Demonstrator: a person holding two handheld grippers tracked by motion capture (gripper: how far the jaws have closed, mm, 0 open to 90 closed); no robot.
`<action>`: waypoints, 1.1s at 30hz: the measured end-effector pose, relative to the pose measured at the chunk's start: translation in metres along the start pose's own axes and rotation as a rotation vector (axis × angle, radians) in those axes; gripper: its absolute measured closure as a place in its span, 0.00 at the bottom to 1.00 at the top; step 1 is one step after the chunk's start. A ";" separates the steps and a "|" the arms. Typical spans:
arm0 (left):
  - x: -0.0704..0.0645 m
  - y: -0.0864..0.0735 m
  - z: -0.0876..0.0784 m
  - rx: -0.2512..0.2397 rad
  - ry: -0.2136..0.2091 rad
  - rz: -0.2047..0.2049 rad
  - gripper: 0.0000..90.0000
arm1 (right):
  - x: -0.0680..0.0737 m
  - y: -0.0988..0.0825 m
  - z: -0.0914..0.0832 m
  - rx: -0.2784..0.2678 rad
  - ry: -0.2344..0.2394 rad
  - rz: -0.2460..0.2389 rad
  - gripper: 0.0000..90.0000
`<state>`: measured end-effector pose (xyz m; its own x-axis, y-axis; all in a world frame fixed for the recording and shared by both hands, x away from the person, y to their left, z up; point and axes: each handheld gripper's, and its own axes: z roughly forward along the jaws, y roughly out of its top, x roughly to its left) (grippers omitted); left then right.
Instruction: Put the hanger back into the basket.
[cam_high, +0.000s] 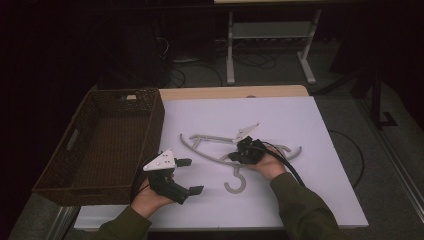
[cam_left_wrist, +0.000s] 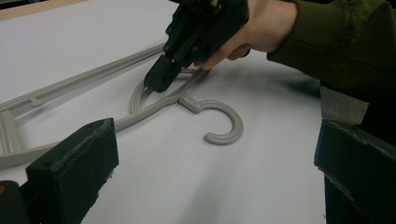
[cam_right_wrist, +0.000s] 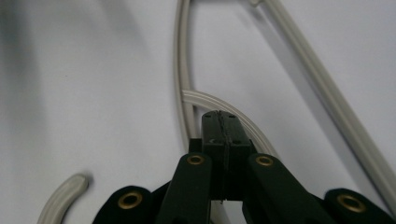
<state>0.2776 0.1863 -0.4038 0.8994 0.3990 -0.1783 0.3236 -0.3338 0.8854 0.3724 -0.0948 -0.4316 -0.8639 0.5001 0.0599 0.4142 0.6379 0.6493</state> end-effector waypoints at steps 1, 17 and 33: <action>0.000 0.000 0.000 0.001 -0.001 0.002 0.00 | 0.001 0.001 0.004 0.004 0.003 -0.002 1.00; 0.000 0.000 -0.001 -0.003 0.002 -0.003 0.00 | 0.011 0.001 0.013 0.037 0.052 -0.036 1.00; 0.001 0.001 -0.001 -0.003 0.003 -0.001 0.00 | 0.048 -0.018 -0.001 0.068 0.215 -0.154 1.00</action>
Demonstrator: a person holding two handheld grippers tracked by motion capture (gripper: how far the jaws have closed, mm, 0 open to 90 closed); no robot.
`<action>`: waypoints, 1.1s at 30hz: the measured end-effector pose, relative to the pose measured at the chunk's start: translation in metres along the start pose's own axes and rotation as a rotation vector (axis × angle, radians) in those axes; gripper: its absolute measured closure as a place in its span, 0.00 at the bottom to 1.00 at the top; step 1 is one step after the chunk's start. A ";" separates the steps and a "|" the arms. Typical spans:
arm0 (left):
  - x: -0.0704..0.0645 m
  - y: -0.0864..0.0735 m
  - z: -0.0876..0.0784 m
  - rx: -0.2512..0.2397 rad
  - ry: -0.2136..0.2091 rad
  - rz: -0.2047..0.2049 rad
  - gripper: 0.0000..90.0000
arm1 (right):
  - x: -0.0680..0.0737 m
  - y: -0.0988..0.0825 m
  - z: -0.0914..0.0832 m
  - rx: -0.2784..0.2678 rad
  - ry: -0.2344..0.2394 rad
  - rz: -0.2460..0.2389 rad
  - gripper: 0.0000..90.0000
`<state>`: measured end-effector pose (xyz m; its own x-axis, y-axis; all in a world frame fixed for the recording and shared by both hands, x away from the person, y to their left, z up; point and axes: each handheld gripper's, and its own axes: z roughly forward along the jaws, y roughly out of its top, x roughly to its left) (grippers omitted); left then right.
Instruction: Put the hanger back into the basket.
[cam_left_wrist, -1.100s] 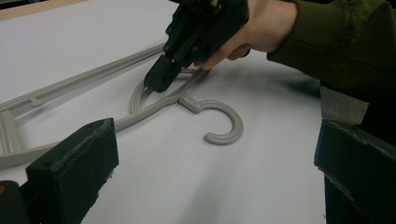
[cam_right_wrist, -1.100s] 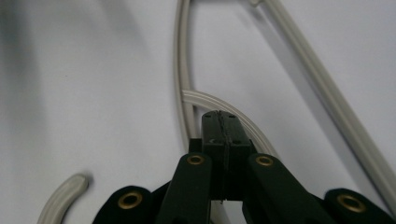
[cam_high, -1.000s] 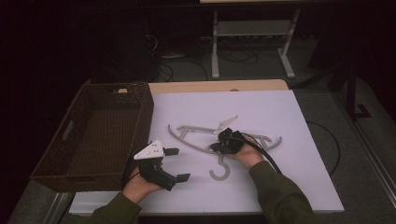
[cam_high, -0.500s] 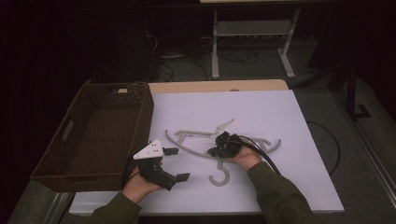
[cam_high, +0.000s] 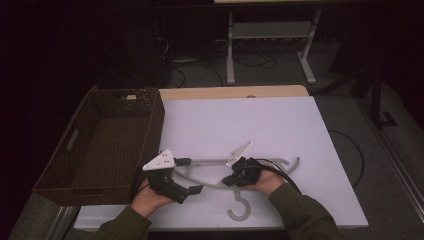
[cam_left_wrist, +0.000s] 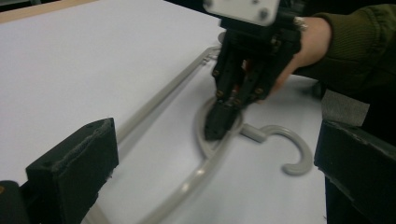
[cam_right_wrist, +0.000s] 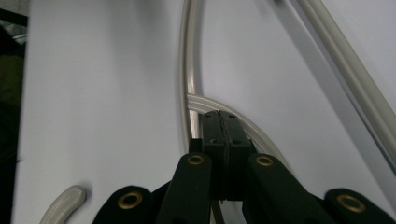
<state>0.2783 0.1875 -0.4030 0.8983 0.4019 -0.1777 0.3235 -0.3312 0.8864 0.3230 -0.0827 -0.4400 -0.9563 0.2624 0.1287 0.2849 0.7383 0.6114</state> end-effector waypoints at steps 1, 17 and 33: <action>0.000 0.000 0.000 0.000 0.001 -0.001 0.00 | 0.003 -0.002 -0.001 0.002 0.011 -0.005 1.00; -0.001 0.000 0.001 0.005 -0.001 0.002 0.00 | 0.016 -0.025 -0.047 -0.100 -0.071 0.037 0.99; -0.001 0.000 0.004 0.010 -0.001 0.000 0.00 | 0.026 -0.109 -0.091 -0.029 -0.188 0.232 1.00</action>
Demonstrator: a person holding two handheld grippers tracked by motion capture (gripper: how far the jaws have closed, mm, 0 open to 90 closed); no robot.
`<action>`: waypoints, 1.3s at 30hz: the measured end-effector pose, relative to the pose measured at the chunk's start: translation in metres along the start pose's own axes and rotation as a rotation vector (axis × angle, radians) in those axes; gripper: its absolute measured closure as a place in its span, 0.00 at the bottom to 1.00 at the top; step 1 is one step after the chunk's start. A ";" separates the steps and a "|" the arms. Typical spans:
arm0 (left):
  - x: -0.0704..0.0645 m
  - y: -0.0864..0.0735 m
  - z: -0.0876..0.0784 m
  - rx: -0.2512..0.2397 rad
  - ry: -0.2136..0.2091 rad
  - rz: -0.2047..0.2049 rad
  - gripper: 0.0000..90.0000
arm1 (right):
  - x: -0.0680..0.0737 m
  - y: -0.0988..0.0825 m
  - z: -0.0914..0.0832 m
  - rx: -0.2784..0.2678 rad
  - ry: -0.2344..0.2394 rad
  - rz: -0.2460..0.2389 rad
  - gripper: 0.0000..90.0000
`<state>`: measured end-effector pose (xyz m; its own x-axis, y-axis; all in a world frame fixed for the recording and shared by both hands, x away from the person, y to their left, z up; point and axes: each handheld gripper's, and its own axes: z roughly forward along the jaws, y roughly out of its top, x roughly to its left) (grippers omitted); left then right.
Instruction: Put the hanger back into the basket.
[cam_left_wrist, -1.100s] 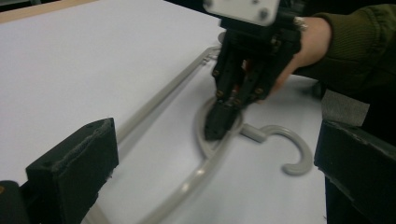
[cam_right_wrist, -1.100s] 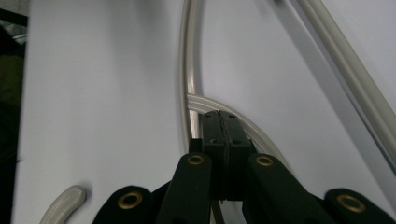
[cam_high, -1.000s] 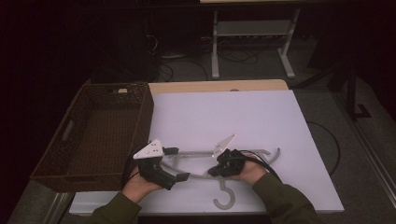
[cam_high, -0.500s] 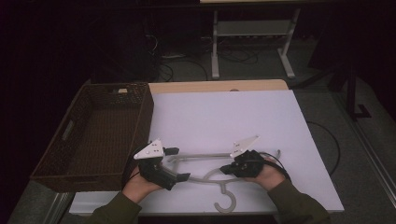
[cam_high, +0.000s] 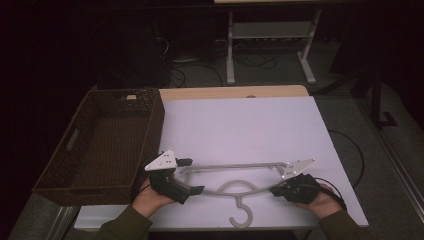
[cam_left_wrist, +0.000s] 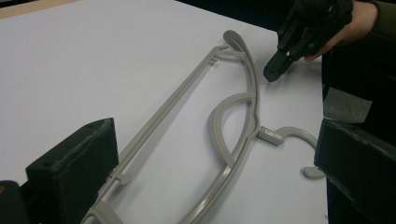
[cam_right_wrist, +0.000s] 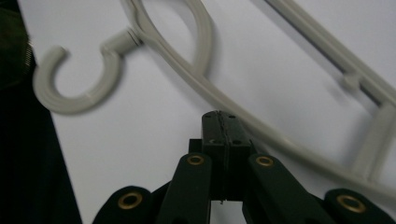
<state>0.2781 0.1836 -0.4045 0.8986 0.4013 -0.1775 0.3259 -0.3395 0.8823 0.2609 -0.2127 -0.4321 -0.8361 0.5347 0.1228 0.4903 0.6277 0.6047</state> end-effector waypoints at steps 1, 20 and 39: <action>0.000 0.000 0.000 0.000 0.000 0.000 0.00 | 0.000 0.000 0.000 0.000 0.000 0.000 1.00; 0.002 -0.002 0.005 0.035 -0.004 0.010 0.00 | -0.040 0.012 0.013 -0.008 -0.151 0.038 1.00; 0.008 0.001 0.018 0.115 0.013 0.082 0.00 | -0.026 0.011 -0.004 -0.204 -0.091 0.097 0.31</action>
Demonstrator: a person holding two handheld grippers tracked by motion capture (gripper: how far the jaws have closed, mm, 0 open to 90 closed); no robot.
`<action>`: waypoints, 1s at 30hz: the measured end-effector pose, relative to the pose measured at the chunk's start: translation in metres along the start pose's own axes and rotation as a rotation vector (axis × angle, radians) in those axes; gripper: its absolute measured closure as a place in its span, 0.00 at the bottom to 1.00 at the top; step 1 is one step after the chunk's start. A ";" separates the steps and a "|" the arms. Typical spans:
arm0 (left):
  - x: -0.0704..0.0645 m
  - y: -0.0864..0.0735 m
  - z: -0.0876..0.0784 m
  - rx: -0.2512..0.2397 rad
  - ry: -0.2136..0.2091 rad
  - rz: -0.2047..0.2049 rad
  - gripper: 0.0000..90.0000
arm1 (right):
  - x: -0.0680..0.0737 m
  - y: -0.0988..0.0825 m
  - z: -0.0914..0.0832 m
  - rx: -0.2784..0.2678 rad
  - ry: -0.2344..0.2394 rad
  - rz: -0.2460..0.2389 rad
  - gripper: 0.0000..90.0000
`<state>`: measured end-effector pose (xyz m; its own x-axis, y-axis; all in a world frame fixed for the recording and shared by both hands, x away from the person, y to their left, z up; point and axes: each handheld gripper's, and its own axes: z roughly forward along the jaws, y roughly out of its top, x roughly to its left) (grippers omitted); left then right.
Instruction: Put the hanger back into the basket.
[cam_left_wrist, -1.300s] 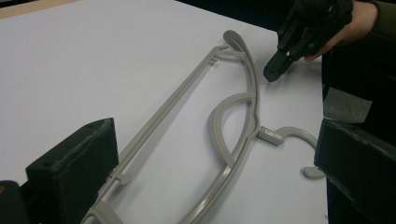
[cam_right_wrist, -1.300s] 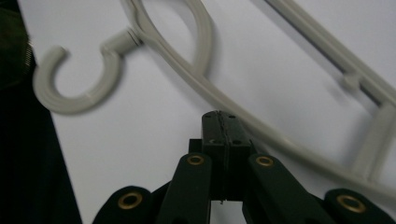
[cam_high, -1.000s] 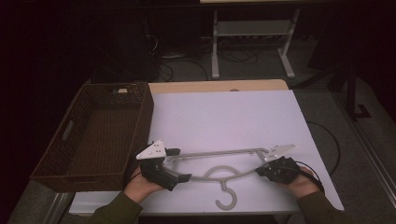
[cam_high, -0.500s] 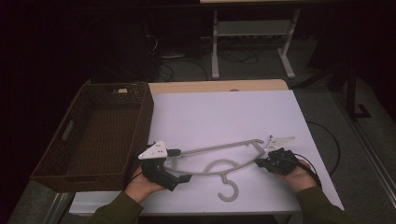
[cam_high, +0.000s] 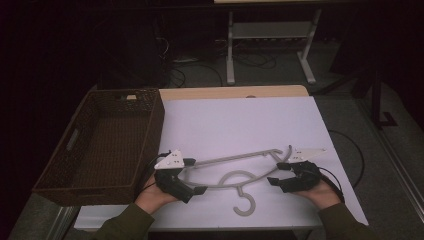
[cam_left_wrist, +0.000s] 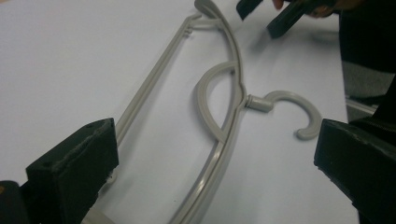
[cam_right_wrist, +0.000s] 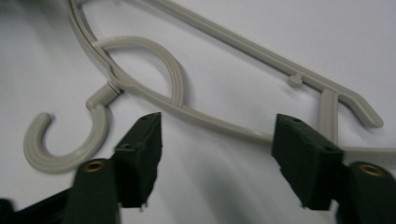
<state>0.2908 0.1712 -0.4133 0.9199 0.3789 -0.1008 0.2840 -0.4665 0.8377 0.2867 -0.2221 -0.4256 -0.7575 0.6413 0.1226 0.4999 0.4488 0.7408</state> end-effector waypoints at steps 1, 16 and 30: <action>0.001 0.000 0.002 0.014 -0.005 0.006 0.00 | 0.001 0.001 -0.001 -0.010 -0.004 0.004 0.28; 0.005 0.000 0.033 0.177 -0.091 0.102 0.45 | 0.004 0.001 -0.003 -0.043 -0.027 -0.006 0.25; 0.000 0.002 0.055 0.271 -0.108 0.192 0.69 | 0.003 0.001 -0.003 -0.043 -0.022 -0.005 0.25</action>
<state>0.3067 0.1266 -0.4409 0.9826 0.1842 -0.0236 0.1515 -0.7217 0.6754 0.2839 -0.2221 -0.4224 -0.7502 0.6529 0.1042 0.4770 0.4252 0.7692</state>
